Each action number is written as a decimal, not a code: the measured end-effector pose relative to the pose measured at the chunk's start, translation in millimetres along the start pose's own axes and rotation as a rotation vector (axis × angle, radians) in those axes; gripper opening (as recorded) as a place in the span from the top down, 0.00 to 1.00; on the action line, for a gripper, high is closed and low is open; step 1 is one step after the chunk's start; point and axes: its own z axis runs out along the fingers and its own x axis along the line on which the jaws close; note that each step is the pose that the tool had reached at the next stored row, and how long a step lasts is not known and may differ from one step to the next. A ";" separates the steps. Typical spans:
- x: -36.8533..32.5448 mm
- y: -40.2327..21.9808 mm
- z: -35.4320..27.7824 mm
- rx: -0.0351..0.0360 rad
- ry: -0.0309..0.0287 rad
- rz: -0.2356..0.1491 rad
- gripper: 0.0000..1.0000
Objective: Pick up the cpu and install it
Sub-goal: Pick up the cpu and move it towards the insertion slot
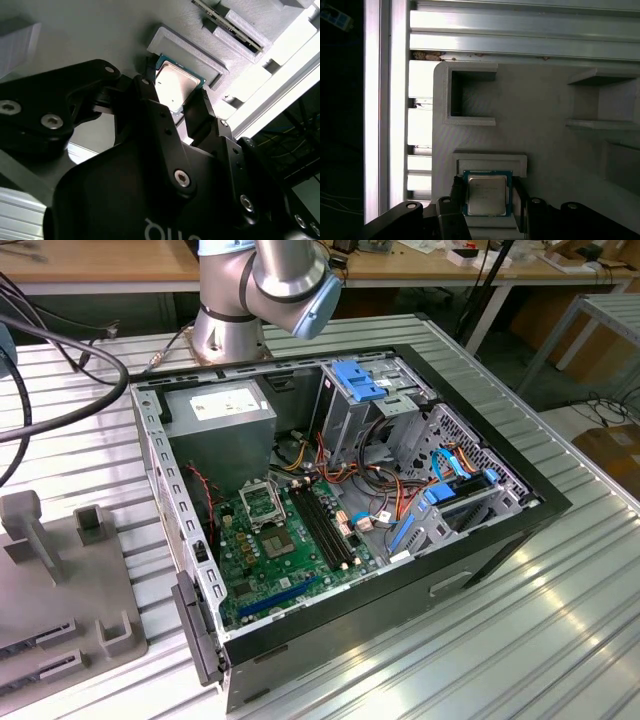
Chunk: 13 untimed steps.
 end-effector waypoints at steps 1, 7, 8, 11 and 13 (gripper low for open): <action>0.0 0.0 -0.7 0.0002 0.0003 0.000 0.52; -0.5 -0.1 -7.6 -0.0003 0.0029 0.000 0.52; -0.6 -0.2 -7.7 -0.0003 0.0031 0.000 0.52; -1.8 -0.3 -8.2 -0.0003 0.0050 0.000 0.52; -2.6 -0.3 -9.6 -0.0003 0.0083 0.000 0.52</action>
